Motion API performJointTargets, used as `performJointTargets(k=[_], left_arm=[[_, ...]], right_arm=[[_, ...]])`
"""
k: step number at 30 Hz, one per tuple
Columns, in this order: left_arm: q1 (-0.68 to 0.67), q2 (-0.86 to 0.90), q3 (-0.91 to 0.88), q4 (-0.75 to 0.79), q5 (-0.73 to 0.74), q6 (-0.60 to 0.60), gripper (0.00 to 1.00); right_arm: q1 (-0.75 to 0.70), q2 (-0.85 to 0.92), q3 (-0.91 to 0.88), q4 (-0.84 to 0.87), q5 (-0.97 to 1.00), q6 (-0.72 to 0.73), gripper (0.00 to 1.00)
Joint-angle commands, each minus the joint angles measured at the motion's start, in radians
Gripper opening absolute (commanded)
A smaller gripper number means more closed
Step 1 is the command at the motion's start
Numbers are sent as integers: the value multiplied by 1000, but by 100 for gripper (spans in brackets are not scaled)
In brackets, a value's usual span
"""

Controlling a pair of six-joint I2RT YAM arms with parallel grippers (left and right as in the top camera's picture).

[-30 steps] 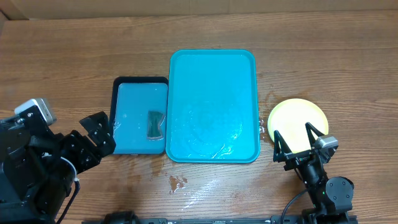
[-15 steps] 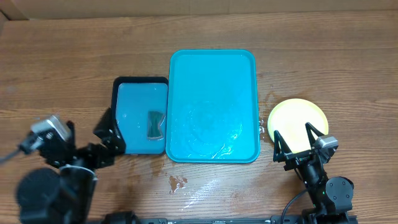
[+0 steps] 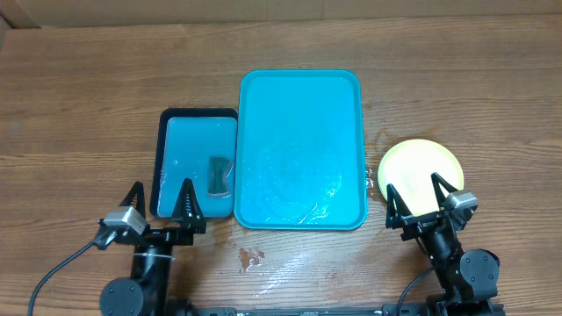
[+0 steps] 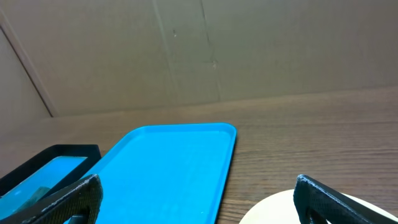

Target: Clean dirty plates on tray and stack at the side

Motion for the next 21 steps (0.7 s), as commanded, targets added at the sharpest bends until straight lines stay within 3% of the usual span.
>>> performJointTargets(k=[1,7,21], left_arm=[[-26,-16,-98,69,-61,20,100],[-41,-16,-269,193,-98,19,100],[-39,-15,-288,122,-98,19,100]], right_arm=[[0,-12,-11,4,14,-4,100],[0,-12,-11,4,14,-5,99],[0,-12,-11,4,14,-5,99]])
